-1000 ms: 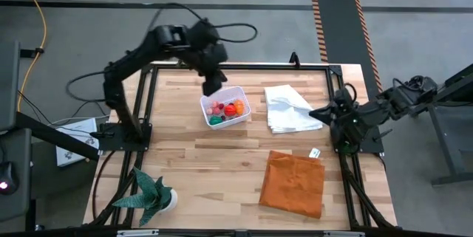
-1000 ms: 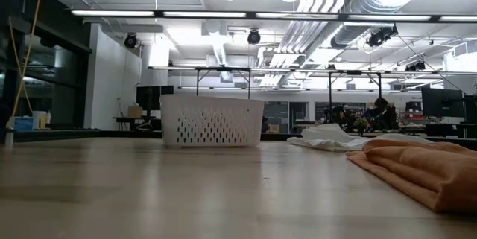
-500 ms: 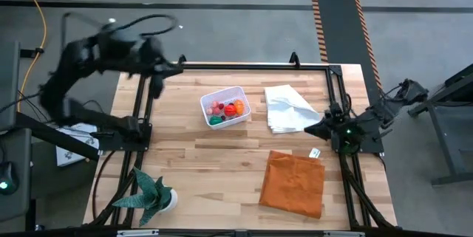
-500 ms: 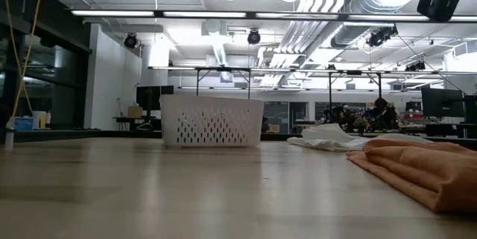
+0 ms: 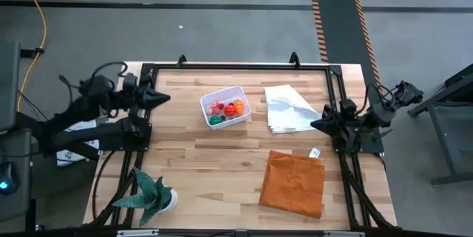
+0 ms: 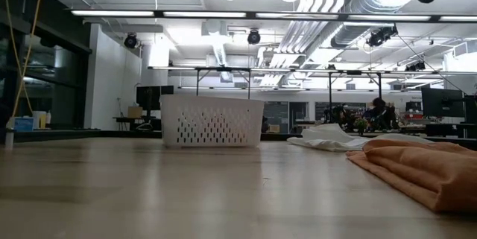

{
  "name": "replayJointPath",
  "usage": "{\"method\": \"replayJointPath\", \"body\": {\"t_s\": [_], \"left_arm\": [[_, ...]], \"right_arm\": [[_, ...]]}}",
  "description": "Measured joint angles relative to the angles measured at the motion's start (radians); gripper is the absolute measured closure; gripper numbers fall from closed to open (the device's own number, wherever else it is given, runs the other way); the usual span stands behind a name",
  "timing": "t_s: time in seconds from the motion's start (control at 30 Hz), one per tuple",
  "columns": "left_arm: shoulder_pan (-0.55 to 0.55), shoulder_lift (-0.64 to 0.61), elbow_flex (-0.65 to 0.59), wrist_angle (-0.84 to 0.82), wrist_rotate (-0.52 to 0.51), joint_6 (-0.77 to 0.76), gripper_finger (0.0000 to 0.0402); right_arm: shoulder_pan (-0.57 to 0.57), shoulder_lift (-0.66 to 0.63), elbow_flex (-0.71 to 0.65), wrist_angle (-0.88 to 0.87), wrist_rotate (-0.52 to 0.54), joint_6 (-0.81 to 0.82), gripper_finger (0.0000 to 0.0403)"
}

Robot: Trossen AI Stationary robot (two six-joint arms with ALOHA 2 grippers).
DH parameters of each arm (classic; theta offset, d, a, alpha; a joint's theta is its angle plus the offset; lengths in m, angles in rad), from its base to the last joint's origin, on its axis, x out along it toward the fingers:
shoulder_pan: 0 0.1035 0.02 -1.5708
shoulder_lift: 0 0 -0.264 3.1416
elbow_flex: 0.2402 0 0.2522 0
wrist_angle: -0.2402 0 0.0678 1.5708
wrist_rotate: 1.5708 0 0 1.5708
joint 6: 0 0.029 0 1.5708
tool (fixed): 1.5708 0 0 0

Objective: Pick and placing Produce into tupperware
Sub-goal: Return to Home Position

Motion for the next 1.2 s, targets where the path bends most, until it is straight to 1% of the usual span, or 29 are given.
{"method": "replayJointPath", "body": {"t_s": [0.07,0.17,0.23,0.33,0.43,0.67,0.8,0.93,1.03,1.2], "left_arm": [[0.000,-0.045,-0.085,0.066,0.009,-0.048,0.0401],[0.000,-0.073,-0.194,0.150,0.031,-0.120,0.0401],[-0.009,-0.076,-0.242,0.220,0.055,-0.155,0.0401],[-0.060,-0.071,-0.288,0.286,0.060,-0.165,0.0402],[-0.137,-0.072,-0.310,0.319,-0.005,-0.146,0.0402],[-0.349,-0.072,-0.338,0.327,-0.251,-0.022,0.0402],[-0.440,-0.072,-0.369,0.364,-0.372,0.046,0.0402],[-0.491,-0.073,-0.424,0.465,-0.415,0.103,0.0402],[-0.497,-0.082,-0.472,0.544,-0.426,0.122,0.0402],[-0.497,-0.109,-0.544,0.620,-0.426,0.124,0.0402]], "right_arm": [[0.000,0.000,0.000,-0.001,-0.003,-0.005,0.0403],[0.000,0.001,0.000,-0.004,-0.019,0.004,0.0403],[0.000,0.001,0.000,-0.004,-0.030,0.004,0.0403],[0.000,0.001,0.000,-0.009,-0.036,0.004,0.0403],[0.000,0.001,-0.001,-0.030,-0.036,0.026,0.0403],[0.000,0.001,-0.001,-0.040,-0.037,0.080,0.0403],[0.000,0.001,-0.001,-0.036,-0.038,0.099,0.0403],[0.000,0.001,-0.001,-0.036,-0.055,0.122,0.0403],[0.000,0.000,-0.001,-0.037,-0.062,0.132,0.0403],[0.000,-0.006,-0.001,-0.048,-0.063,0.133,0.0403]]}}
